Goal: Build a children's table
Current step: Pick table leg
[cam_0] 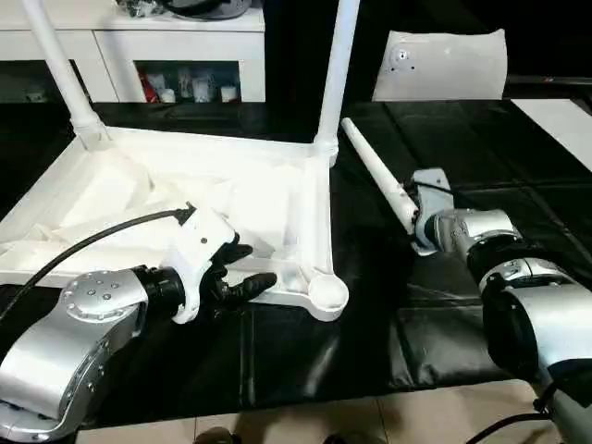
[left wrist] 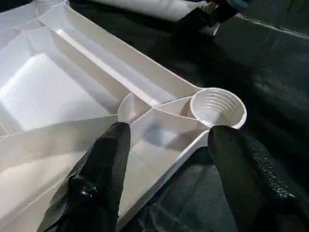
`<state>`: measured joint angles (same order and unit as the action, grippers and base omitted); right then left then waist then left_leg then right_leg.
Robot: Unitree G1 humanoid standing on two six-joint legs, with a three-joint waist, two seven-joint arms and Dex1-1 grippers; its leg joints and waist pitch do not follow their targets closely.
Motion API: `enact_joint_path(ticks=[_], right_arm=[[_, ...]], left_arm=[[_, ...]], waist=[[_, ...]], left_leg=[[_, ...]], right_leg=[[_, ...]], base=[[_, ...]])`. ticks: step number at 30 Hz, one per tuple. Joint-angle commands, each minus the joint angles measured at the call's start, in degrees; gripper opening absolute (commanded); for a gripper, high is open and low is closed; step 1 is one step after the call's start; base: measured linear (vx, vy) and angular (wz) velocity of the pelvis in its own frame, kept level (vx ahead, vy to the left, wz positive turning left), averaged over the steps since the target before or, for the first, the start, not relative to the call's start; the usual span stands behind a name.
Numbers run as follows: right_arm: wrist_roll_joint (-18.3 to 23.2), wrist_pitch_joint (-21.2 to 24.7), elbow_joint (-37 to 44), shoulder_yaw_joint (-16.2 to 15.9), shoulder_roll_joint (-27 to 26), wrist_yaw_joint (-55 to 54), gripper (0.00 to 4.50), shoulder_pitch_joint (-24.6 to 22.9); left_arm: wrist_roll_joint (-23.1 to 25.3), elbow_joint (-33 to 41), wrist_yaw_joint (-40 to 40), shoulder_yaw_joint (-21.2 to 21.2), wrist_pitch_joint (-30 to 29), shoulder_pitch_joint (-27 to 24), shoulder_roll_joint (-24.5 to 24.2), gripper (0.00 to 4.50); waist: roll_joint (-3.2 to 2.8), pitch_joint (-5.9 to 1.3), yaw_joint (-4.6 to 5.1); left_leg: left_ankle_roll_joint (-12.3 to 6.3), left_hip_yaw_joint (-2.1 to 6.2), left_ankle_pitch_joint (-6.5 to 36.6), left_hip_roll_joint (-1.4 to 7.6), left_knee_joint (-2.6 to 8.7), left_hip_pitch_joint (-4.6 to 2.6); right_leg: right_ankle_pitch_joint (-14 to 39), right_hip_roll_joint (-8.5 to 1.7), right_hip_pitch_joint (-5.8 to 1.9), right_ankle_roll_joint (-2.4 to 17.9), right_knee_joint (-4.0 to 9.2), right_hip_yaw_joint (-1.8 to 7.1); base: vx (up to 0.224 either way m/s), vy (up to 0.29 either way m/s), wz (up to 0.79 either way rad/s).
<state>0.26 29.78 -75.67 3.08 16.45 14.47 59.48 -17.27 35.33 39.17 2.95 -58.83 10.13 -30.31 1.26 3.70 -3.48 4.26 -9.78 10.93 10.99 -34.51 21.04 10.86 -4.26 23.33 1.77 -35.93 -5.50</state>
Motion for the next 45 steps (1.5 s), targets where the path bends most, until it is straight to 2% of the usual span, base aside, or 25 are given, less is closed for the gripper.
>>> enact_joint_path(ticks=[1,3,4,11,17,21,22,23,25,26,27,28,29,30,31,33,35,36,37,38,39,40,41,42,45], right_arm=[[-0.5,1.7,-1.0,0.2,0.8,1.9,4.14,1.2],[-0.8,1.8,-1.1,0.0,0.9,2.3,3.93,1.2],[-0.8,1.9,-1.1,0.1,0.9,2.3,3.93,1.3],[-0.5,2.7,-1.2,0.8,1.1,3.5,3.32,1.6],[-0.6,2.6,-1.2,1.0,1.3,3.3,2.80,1.6],[0.1,2.2,-1.2,2.1,1.5,2.5,2.73,1.4],[0.4,2.2,-1.2,2.5,1.5,2.3,2.73,1.3],[1.3,1.9,-1.0,3.6,1.8,1.6,2.73,1.3],[2.9,1.5,-0.8,5.4,2.1,0.6,2.72,1.4],[4.3,0.9,-0.4,7.0,2.3,-0.3,2.72,1.5],[4.4,0.8,-0.4,7.2,2.4,-0.4,2.72,1.5],[5.9,0.0,0.2,9.0,2.5,-2.0,2.72,1.6],[6.8,-0.3,0.4,10.1,2.6,-2.9,2.72,1.7],[7.0,-0.7,0.6,10.4,2.6,-3.0,2.72,1.7],[10.5,-5.1,2.8,14.2,2.3,-4.4,2.72,1.7],[12.4,-7.9,4.2,16.3,2.1,-4.9,2.72,1.6],[14.4,-14.3,9.9,18.4,0.9,-2.8,2.72,-0.3],[14.2,-16.8,15.7,18.1,-0.2,-1.8,2.72,-2.9],[14.0,-16.6,17.6,17.7,-0.6,-1.6,2.72,-3.9],[14.3,-17.1,21.6,17.7,-1.5,-2.1,2.72,-5.9],[14.4,-17.2,22.1,17.8,-1.7,-2.1,2.72,-6.1],[17.8,-18.2,32.0,19.2,-4.7,-1.1,2.72,-10.7],[20.3,-17.0,37.0,20.0,-6.1,0.4,2.72,-12.9],[20.3,-17.0,37.0,20.0,-6.1,0.4,2.72,-12.9],[32.2,-11.5,53.5,21.2,-10.9,9.1,2.72,-20.8]], left_arm=[[-0.3,1.0,-0.4,1.0,-0.2,1.3,-0.9,3.25],[-0.2,0.9,-0.4,1.3,0.0,1.4,-1.2,3.26],[-0.5,0.9,-0.5,1.1,-0.1,1.4,-1.1,3.26],[-1.1,0.7,-1.1,1.2,0.1,2.0,-1.1,3.34],[-0.9,-0.1,-1.5,1.9,0.8,2.7,-1.0,3.95],[-0.6,-1.2,-1.9,2.6,1.9,3.1,-0.8,4.27],[-0.6,-1.3,-2.0,2.7,2.0,3.1,-0.8,4.40],[-0.5,-1.8,-2.0,2.9,2.5,3.2,-0.8,4.40],[-0.5,-2.5,-2.0,3.0,3.1,3.4,-0.6,4.50],[-0.3,-3.4,-2.1,3.2,3.9,3.7,-0.3,4.50],[-0.2,-3.6,-2.1,3.2,4.1,3.7,-0.3,4.50],[0.1,-4.9,-2.6,3.1,5.1,4.0,0.4,4.50],[0.1,-5.5,-3.0,3.0,5.6,4.1,0.9,4.50],[0.3,-5.8,-3.1,3.0,5.8,4.2,1.0,4.50],[0.8,-7.9,-4.2,2.9,7.5,5.0,2.3,4.50],[0.9,-8.9,-4.7,2.8,8.2,5.5,3.1,4.50],[1.1,-11.5,-6.4,2.1,10.3,6.9,5.2,4.50],[1.2,-13.8,-7.8,1.4,11.8,8.3,6.9,4.50],[1.3,-14.4,-8.2,1.1,12.3,8.6,7.3,4.50],[1.0,-15.7,-9.1,0.2,13.2,9.7,8.7,4.50],[1.0,-15.9,-9.2,0.1,13.3,9.8,8.9,4.50],[0.8,-18.5,-11.2,-1.7,15.1,12.0,11.5,4.50],[0.4,-19.5,-12.1,-2.6,15.4,13.2,12.7,4.50],[0.4,-19.5,-12.1,-2.6,15.4,13.2,12.7,4.50],[-3.2,-21.8,-14.6,-6.8,15.4,17.4,17.0,4.50]], waist=[[-0.26,-3.42,-0.08],[-0.04,-3.46,-0.09],[-0.49,-3.43,-0.25],[-0.50,-3.69,-0.22],[-0.53,-3.88,-0.26],[-1.14,-3.98,-0.26],[-0.89,-3.99,-0.21],[-1.26,-3.98,-0.27],[-1.25,-3.99,-0.21],[-1.84,-3.99,-0.29],[-1.56,-4.05,-0.17],[-3.54,-4.06,-0.35],[-2.27,-4.00,0.00],[-2.13,-4.11,-0.13],[-3.02,-4.04,0.06],[-2.93,-4.15,-0.08],[-3.64,-4.21,-0.25],[-3.66,-4.12,-0.28],[-3.86,-4.21,-0.31],[-3.82,-4.57,-0.34],[-3.69,-4.37,-0.16],[-4.13,-4.46,-0.23],[-4.15,-4.72,-0.34],[-4.10,-4.62,-0.30],[-3.69,-4.85,-0.34]], left_leg=[[0.42,0.37,11.2,1.74,3.74,-0.09],[0.35,0.38,11.0,1.74,3.73,-0.13],[0.43,0.45,11.0,1.76,3.71,-0.14],[0.60,0.38,10.2,1.79,3.58,-0.18],[0.74,0.37,9.9,1.80,3.49,-0.12],[0.98,0.41,10.0,1.76,3.42,-0.19],[1.04,0.40,10.0,1.78,3.42,-0.16],[1.15,0.47,10.4,1.74,3.41,-0.20],[1.23,0.37,11.2,1.67,3.34,-0.34],[1.35,0.47,11.4,1.60,3.30,-0.34],[1.28,0.37,11.3,1.60,3.27,-0.32],[1.59,0.64,11.8,1.53,3.15,-0.40],[1.20,0.43,12.3,1.44,3.12,-0.26],[1.04,0.47,12.0,1.36,3.09,-0.22],[0.51,0.39,12.8,1.26,2.94,-0.11],[-0.08,0.42,12.4,1.17,2.85,-0.07],[-1.20,0.39,10.6,1.11,2.63,0.11],[-1.71,0.21,10.2,1.04,2.64,0.29],[-1.91,0.23,9.4,1.04,2.57,0.25],[-2.30,0.38,7.2,1.07,2.56,0.22],[-2.59,0.35,6.6,0.95,2.60,0.52],[-2.82,0.28,6.6,0.97,2.56,0.31],[-3.09,0.42,6.3,1.16,2.59,0.11],[-3.47,0.34,6.3,1.07,2.64,0.12],[-4.40,0.54,6.2,1.33,2.79,0.06]], right_leg=[[12.1,-3.71,-3.20,11.6,4.07,3.24],[12.4,-3.71,-3.19,11.5,4.01,3.24],[12.7,-3.84,-3.17,11.5,3.97,3.25],[10.8,-3.79,-3.26,12.3,3.77,3.25],[10.4,-3.81,-3.38,12.4,3.71,3.23],[9.5,-3.71,-3.34,12.8,3.59,3.20],[9.0,-3.67,-3.38,12.9,3.56,3.21],[9.2,-3.70,-3.39,12.9,3.53,3.17],[9.3,-3.61,-3.33,12.8,3.68,3.21],[9.3,-3.60,-3.35,12.8,3.59,3.17],[8.9,-3.55,-3.38,12.8,3.66,3.16],[8.3,-3.54,-3.29,13.2,3.42,3.01],[8.0,-3.36,-3.46,13.1,3.79,2.98],[8.0,-3.38,-3.59,13.2,3.66,2.95],[9.0,-3.45,-3.50,13.1,4.01,2.91],[9.7,-3.50,-3.68,13.0,3.95,2.83],[10.9,-3.58,-3.71,12.5,3.97,2.78],[11.0,-3.59,-3.67,12.0,4.35,2.80],[10.8,-3.44,-3.68,11.2,4.48,2.71],[8.4,-3.28,-3.82,11.7,4.02,2.68],[7.7,-3.09,-3.91,11.6,4.06,2.68],[7.7,-3.06,-3.81,11.2,4.37,2.64],[6.5,-3.19,-3.86,11.3,4.11,2.75],[6.2,-3.05,-3.84,11.1,4.27,2.75],[5.7,-3.28,-4.01,11.6,4.12,2.73]], base=[[0.000,0.000,0.00],[0.000,0.000,0.00],[0.000,0.000,0.00],[0.000,0.000,0.00],[0.000,0.000,0.00],[0.000,0.000,0.00],[0.000,0.000,0.00],[0.000,0.000,0.00],[0.000,0.000,0.00],[0.000,0.000,0.00],[0.000,0.000,0.00],[0.000,0.000,0.00],[0.000,0.000,0.00],[0.000,0.000,0.00],[0.000,0.000,0.00],[0.000,0.000,0.00],[0.000,0.000,0.00],[0.000,0.000,0.00],[0.000,0.000,0.00],[0.000,0.000,0.00],[0.000,0.000,0.00],[0.000,0.000,0.00],[0.000,0.000,0.00],[0.000,0.000,0.00],[0.000,0.000,0.00]])
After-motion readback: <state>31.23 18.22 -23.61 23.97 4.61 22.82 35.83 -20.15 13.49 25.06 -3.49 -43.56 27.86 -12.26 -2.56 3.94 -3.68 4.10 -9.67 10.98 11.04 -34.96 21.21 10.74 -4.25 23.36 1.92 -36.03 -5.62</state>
